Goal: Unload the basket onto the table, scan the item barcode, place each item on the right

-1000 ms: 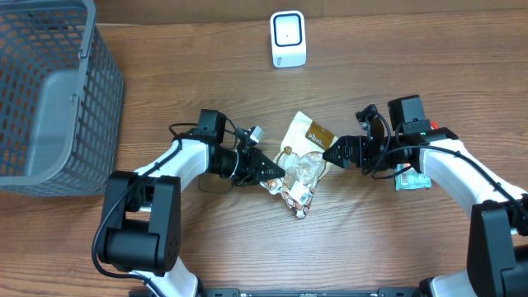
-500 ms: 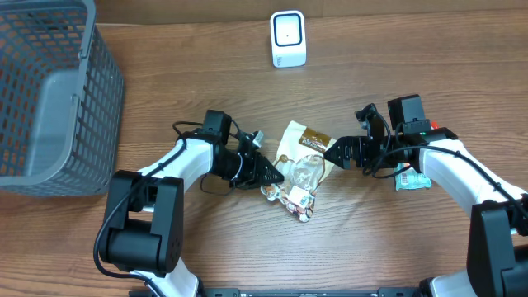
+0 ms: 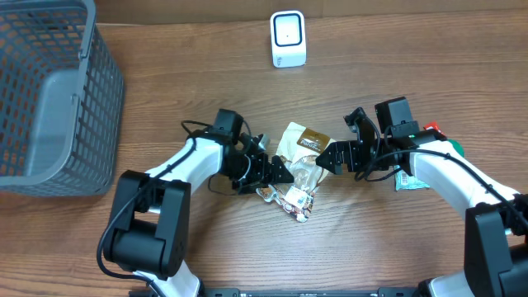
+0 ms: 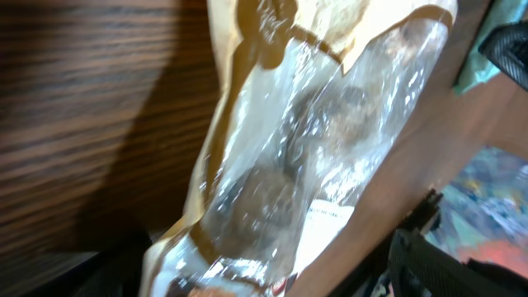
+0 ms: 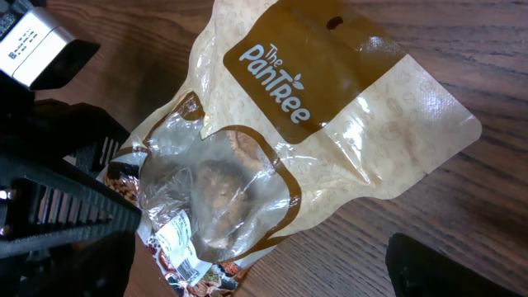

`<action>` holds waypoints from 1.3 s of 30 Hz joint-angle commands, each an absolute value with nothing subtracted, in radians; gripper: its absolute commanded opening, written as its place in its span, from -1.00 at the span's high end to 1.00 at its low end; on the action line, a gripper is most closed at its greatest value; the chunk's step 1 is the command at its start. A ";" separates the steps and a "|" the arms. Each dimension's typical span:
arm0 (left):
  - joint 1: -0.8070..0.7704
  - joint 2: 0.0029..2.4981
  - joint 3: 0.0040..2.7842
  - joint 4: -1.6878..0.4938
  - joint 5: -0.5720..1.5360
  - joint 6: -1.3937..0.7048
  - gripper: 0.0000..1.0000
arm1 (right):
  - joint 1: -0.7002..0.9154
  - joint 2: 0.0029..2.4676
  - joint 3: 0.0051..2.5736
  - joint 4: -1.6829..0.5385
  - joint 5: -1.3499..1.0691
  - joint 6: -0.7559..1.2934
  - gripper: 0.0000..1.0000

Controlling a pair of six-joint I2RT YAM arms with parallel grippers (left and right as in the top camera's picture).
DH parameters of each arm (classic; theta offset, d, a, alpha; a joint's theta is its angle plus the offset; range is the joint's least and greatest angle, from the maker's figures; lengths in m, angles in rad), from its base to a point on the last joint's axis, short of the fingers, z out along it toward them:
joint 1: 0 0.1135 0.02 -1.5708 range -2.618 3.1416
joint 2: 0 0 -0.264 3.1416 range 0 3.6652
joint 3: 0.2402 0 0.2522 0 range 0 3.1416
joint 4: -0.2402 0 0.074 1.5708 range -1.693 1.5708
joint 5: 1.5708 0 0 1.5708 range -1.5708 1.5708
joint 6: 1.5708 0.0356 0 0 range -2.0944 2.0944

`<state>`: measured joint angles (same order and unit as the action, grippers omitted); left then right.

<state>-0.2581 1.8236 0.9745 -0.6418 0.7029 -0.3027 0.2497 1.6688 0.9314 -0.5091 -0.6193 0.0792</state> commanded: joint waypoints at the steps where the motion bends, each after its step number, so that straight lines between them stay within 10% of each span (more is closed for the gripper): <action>1: -0.296 1.838 0.963 -0.623 0.584 -0.377 -0.68 | 0.267 1.694 0.948 -0.499 -0.596 0.105 -0.95; 18: -0.316 1.839 0.892 -0.522 0.516 -0.469 -0.28 | 0.430 1.815 0.949 -0.364 -0.525 0.241 -0.57; 39: -0.324 1.839 0.892 -0.482 0.483 -0.501 0.15 | 0.440 1.815 0.914 -0.427 -0.531 0.500 -0.57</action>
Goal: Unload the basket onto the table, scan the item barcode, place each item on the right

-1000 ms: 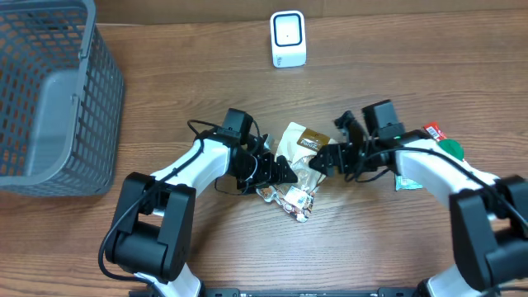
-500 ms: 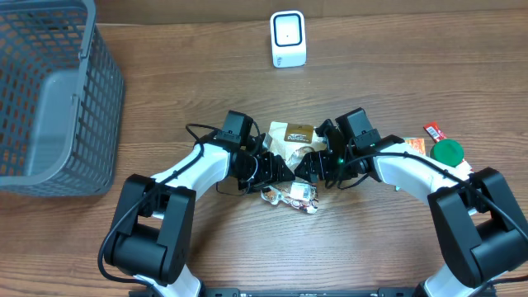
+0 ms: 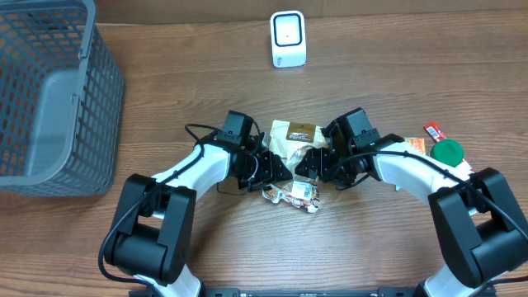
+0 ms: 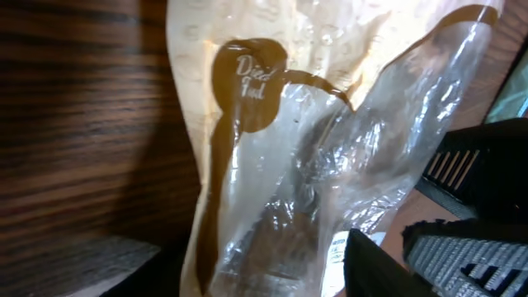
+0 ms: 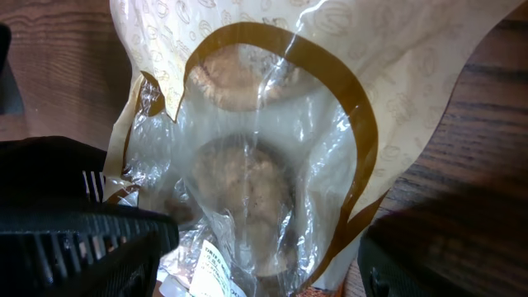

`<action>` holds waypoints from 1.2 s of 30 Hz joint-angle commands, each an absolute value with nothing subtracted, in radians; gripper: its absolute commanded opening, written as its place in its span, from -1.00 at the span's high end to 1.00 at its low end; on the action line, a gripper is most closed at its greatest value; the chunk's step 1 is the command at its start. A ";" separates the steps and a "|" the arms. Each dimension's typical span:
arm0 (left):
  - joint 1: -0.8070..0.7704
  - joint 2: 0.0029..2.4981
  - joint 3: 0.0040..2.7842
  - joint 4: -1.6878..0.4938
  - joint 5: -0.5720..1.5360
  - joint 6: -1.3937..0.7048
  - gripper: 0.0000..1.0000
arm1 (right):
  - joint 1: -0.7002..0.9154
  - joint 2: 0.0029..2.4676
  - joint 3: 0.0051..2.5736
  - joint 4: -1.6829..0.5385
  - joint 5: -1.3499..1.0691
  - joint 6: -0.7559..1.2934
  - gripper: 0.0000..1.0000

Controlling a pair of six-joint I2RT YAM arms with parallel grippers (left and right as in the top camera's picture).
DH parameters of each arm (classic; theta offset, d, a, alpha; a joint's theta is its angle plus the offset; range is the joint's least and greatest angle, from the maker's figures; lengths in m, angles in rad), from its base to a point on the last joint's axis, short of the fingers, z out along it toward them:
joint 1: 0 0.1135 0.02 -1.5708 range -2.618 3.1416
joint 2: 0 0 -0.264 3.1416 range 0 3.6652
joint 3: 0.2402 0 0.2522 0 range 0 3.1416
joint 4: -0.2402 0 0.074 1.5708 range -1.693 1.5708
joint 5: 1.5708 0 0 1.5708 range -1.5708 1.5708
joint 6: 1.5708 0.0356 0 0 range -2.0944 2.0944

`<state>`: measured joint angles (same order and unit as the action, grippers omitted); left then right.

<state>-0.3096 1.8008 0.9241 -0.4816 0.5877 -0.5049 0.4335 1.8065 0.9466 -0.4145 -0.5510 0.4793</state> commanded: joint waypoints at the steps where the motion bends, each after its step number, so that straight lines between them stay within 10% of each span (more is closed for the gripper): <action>1: -0.326 1.839 0.892 -0.482 0.483 -0.501 0.24 | 0.440 1.815 0.914 -0.428 -0.542 0.497 -0.57; 10: -0.252 1.838 0.900 -0.483 0.696 -0.362 0.73 | 0.431 1.814 0.931 -0.426 -0.616 0.384 -0.63; 26: -0.091 1.838 0.909 -0.624 1.118 -0.118 0.66 | 0.226 1.803 0.951 -0.429 -0.833 0.281 -0.76; 36: -0.115 1.838 0.913 -0.630 0.974 -0.128 0.54 | 0.187 1.803 0.950 -0.450 -0.824 0.291 -0.81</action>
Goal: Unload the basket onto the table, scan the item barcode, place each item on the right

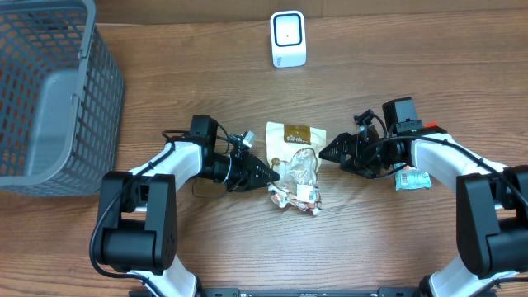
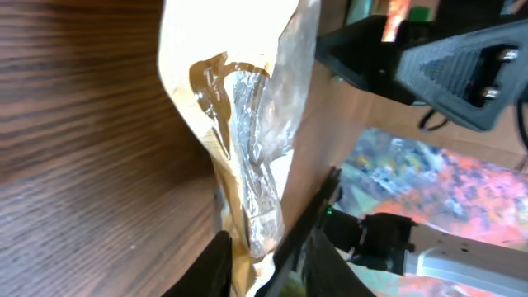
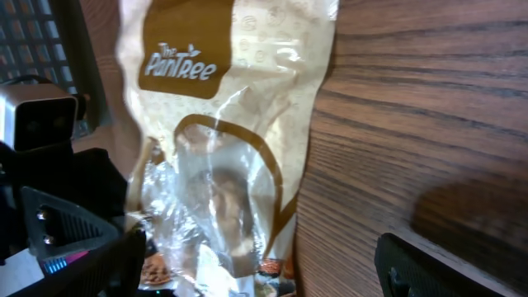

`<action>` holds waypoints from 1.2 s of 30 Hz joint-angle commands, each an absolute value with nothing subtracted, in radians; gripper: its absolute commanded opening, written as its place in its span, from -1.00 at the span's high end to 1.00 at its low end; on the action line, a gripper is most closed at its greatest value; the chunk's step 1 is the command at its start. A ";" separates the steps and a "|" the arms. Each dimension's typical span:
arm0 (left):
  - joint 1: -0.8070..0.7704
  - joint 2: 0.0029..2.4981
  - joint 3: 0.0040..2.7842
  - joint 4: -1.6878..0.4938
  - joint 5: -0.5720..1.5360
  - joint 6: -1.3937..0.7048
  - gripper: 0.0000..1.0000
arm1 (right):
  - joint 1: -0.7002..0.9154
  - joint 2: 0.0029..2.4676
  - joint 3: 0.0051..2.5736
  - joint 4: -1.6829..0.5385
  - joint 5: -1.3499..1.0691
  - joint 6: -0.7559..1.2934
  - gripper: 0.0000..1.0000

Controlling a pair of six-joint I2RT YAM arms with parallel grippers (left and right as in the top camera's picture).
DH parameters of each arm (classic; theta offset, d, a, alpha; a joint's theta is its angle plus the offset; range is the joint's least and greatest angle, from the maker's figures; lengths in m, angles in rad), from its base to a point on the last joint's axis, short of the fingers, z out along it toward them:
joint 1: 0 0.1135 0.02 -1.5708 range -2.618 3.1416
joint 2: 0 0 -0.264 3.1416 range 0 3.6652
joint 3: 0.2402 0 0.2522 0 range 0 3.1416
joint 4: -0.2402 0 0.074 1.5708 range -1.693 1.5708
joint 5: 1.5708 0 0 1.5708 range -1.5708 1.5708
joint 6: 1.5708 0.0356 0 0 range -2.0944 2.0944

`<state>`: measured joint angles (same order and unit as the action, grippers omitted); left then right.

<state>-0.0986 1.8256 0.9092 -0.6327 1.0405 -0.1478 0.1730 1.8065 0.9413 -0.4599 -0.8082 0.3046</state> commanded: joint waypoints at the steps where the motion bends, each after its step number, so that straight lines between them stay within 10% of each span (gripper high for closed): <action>1: -0.123 1.838 0.913 -0.623 0.931 -0.140 0.53 | 0.193 1.803 0.950 -0.448 -0.813 0.291 -0.81; 11: -0.226 1.838 0.913 -0.472 0.682 -0.277 -0.24 | 0.321 1.803 0.941 -0.447 -0.686 0.370 -0.64; 17: -0.270 1.838 0.912 -0.402 0.593 -0.338 -0.29 | 0.409 1.803 0.897 -0.361 -0.673 0.450 -0.40; 24: -0.307 1.838 0.912 -0.410 0.551 -0.341 -0.14 | 0.446 1.803 0.888 -0.286 -0.738 0.490 -0.36; 36: -0.308 1.838 0.912 -0.463 0.515 -0.337 0.92 | 0.419 1.803 0.892 -0.229 -0.734 0.431 -0.50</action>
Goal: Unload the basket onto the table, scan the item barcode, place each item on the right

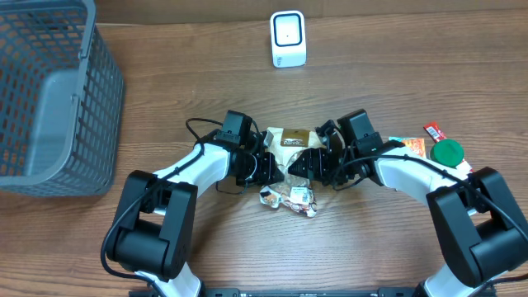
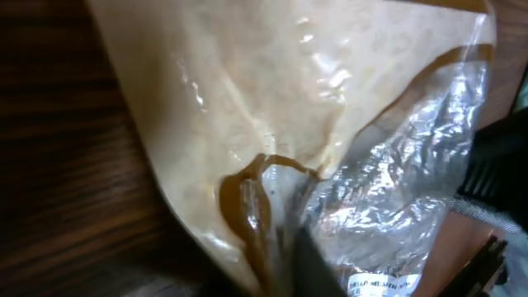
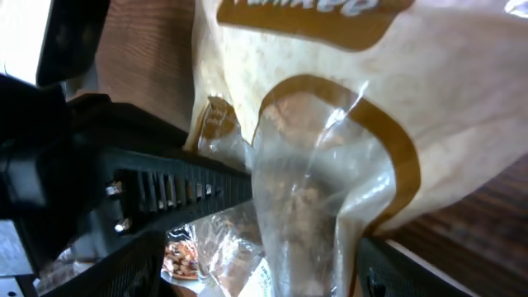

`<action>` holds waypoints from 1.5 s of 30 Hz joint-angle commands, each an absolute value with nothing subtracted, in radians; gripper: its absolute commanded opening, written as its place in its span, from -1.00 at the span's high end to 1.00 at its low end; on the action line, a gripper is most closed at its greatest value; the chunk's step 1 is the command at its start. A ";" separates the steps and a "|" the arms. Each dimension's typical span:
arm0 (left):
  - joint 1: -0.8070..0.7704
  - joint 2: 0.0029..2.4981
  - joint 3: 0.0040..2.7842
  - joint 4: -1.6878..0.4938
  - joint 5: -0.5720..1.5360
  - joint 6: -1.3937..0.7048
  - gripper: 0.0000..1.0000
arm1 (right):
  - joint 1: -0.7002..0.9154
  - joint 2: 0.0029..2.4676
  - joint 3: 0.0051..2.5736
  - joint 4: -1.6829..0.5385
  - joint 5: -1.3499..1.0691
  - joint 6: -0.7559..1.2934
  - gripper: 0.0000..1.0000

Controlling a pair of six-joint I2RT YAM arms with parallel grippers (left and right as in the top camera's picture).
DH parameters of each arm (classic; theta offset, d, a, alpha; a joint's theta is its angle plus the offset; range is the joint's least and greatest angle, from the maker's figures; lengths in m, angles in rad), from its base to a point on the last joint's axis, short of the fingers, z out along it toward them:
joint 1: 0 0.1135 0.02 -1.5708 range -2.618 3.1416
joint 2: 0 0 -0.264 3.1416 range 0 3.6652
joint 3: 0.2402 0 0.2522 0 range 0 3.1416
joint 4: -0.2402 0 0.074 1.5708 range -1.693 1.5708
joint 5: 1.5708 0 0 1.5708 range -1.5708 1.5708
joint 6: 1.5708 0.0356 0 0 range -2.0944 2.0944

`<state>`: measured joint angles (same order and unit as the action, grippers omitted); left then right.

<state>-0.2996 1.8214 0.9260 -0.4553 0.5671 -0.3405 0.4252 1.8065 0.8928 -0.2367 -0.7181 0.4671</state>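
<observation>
A tan "PanTree" snack pouch (image 1: 289,139) with a clear window lies at the table's middle, with a small white label near its lower end (image 2: 381,285). My left gripper (image 1: 272,167) is at the pouch's left edge; in the left wrist view its jaws (image 2: 256,272) stand close together with the brown seam pinched between them. My right gripper (image 1: 307,165) is at the pouch's right side, open, its dark fingers (image 3: 124,264) wide apart with the window part (image 3: 305,206) between them. The white scanner (image 1: 288,39) stands at the far edge.
A grey wire basket (image 1: 49,99) fills the far left. A crumpled colourful packet (image 1: 295,198) lies just under the pouch. At the right lie a green lid (image 1: 447,152), a red packet (image 1: 433,130) and an orange packet (image 1: 412,147).
Both grippers stood back from the pouch, one on each side. Now both are in against it, the left pinching its left edge, the right open around its window part.
First both grippers flanked the pouch, which lay askew. Then both were pressed in at its lower part and it lay straighter. Then they stood apart with the pouch lying upright between them. Now they are back at the pouch.
</observation>
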 commanded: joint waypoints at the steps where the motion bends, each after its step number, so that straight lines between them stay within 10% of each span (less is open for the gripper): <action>1: -0.307 1.838 0.912 -0.464 0.517 -0.336 0.92 | 0.417 1.801 0.896 -0.232 -0.734 0.414 -0.50; 22: -0.122 1.838 0.913 -0.578 1.117 -0.083 0.92 | 0.191 1.749 0.962 -0.466 -0.696 0.204 -0.80; 45: -0.136 1.838 0.913 -0.598 1.066 -0.089 0.92 | 0.330 1.861 0.962 -0.204 -0.719 0.047 -1.00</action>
<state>-0.1310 1.8221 0.9215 -0.5983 1.0584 -0.1150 0.2996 1.8507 0.9428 -0.2077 -0.7029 0.1085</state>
